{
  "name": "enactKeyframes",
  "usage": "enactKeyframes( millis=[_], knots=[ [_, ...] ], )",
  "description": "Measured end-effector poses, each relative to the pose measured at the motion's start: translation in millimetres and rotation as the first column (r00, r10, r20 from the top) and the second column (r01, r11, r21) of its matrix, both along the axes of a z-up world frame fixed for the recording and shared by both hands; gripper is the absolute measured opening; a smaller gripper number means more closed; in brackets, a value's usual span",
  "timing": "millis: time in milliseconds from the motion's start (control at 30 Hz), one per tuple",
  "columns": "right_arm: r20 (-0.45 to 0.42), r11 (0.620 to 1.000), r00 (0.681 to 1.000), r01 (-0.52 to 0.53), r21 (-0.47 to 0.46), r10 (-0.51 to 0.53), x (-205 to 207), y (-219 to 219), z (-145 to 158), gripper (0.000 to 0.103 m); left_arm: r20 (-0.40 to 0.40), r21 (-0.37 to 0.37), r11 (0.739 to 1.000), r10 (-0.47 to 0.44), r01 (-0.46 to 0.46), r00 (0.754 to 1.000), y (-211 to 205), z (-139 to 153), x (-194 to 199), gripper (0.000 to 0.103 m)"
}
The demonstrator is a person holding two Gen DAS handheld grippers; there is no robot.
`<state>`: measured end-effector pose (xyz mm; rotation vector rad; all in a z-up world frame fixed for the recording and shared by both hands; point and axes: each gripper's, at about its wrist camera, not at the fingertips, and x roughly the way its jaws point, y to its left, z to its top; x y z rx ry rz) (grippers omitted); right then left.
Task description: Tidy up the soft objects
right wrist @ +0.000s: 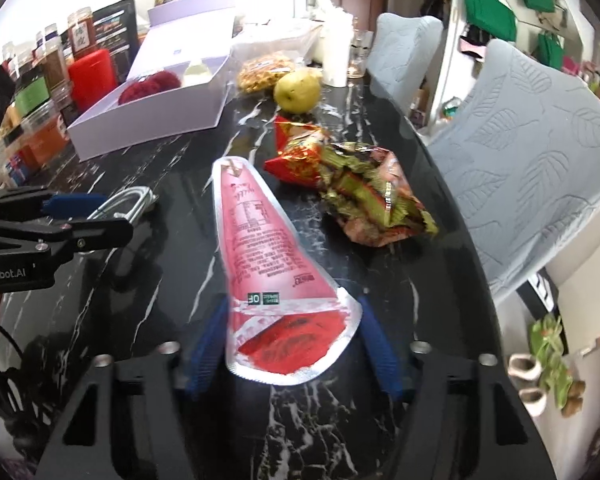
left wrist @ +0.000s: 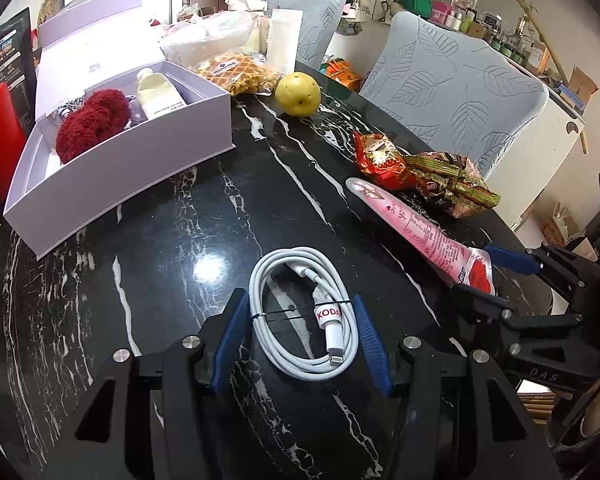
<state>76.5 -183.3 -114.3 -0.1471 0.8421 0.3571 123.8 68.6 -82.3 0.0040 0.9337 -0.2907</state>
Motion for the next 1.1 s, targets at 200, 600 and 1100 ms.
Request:
enactKeyframes(
  millis=[200,600,1100],
  knots=[
    [0.034,0.999,0.999,-0.039,-0.005,0.039,-6.2,6.0,7.8,0.018,0.008,0.0,1.0,-0.003,0.003,1.0,-1.9,2.1,-0.1,0.053],
    [-0.002,0.995,1.0,-0.031,0.098,0.031,-3.2,5.8,7.6,0.007,0.018,-0.002,1.0,0.025,-0.025,1.0,5.3,7.6,-5.3,0.053],
    [0.056,0.998,0.997,0.056,-0.003,-0.056,14.5,-3.2,5.1,0.088,0.024,-0.002,1.0,0.026,-0.026,0.999,4.1,11.8,-2.5,0.053]
  ],
)
